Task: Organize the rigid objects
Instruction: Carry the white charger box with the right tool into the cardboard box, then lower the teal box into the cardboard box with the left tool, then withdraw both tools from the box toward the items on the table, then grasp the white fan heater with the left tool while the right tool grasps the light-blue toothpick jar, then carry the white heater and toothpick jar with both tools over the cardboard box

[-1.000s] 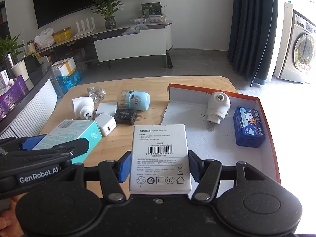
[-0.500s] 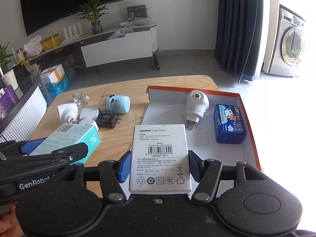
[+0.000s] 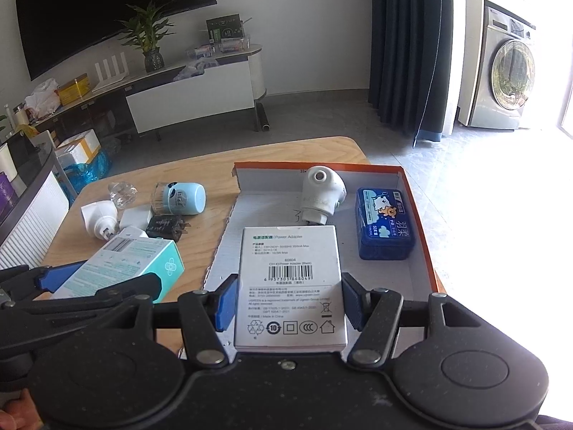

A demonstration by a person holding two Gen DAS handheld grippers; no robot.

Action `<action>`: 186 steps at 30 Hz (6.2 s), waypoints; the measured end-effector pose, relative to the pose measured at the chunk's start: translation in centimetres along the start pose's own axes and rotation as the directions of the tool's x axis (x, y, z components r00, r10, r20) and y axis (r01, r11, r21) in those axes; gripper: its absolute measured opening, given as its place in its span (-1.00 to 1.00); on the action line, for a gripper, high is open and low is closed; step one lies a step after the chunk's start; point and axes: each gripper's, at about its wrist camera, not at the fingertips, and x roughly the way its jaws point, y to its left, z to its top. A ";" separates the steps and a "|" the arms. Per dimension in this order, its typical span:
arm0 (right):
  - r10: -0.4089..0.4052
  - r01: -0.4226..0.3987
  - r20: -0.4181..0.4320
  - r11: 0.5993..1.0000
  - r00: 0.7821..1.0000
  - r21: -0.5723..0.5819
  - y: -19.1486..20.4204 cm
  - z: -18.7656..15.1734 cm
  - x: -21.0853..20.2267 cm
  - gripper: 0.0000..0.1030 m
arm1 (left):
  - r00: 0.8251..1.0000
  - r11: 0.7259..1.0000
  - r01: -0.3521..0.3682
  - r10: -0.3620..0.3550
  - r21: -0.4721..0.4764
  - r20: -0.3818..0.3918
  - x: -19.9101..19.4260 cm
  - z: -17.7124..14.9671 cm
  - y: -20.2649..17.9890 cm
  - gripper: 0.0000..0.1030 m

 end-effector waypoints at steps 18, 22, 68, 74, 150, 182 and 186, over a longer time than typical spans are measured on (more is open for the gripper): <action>-0.046 0.046 0.006 0.998 0.999 0.046 -2.4 0.4 0.4 0.39 | 0.999 0.998 0.039 -0.037 0.048 -0.026 1.6 0.2 -2.2 0.39; -0.051 0.051 0.007 0.997 0.999 0.050 -2.8 0.6 0.5 0.39 | 0.999 0.998 0.045 -0.043 0.054 -0.032 2.0 0.3 -2.7 0.39; -0.074 0.069 0.055 0.993 0.996 0.096 -7.3 4.6 3.6 0.51 | 0.988 0.989 0.126 -0.118 0.079 -0.095 7.0 2.4 -7.4 0.39; -0.095 0.084 0.083 0.988 0.992 0.129 -8.1 4.7 3.0 0.51 | 0.987 0.987 0.139 -0.131 0.079 -0.092 7.8 3.0 -7.9 0.39; 0.158 -0.162 -0.046 0.982 0.986 -0.095 6.8 3.4 9.4 0.66 | 0.947 0.897 -0.321 0.303 -0.304 -0.106 10.3 4.4 16.6 0.96; 0.098 -0.097 -0.134 0.995 0.986 0.016 14.7 8.7 22.5 0.83 | 0.971 0.941 -0.232 0.237 -0.245 -0.009 7.1 2.5 17.0 0.32; 0.097 -0.098 -0.132 0.995 0.986 -0.001 14.6 8.4 22.4 0.81 | 0.972 0.941 -0.229 0.235 -0.251 -0.004 7.0 2.5 17.3 0.32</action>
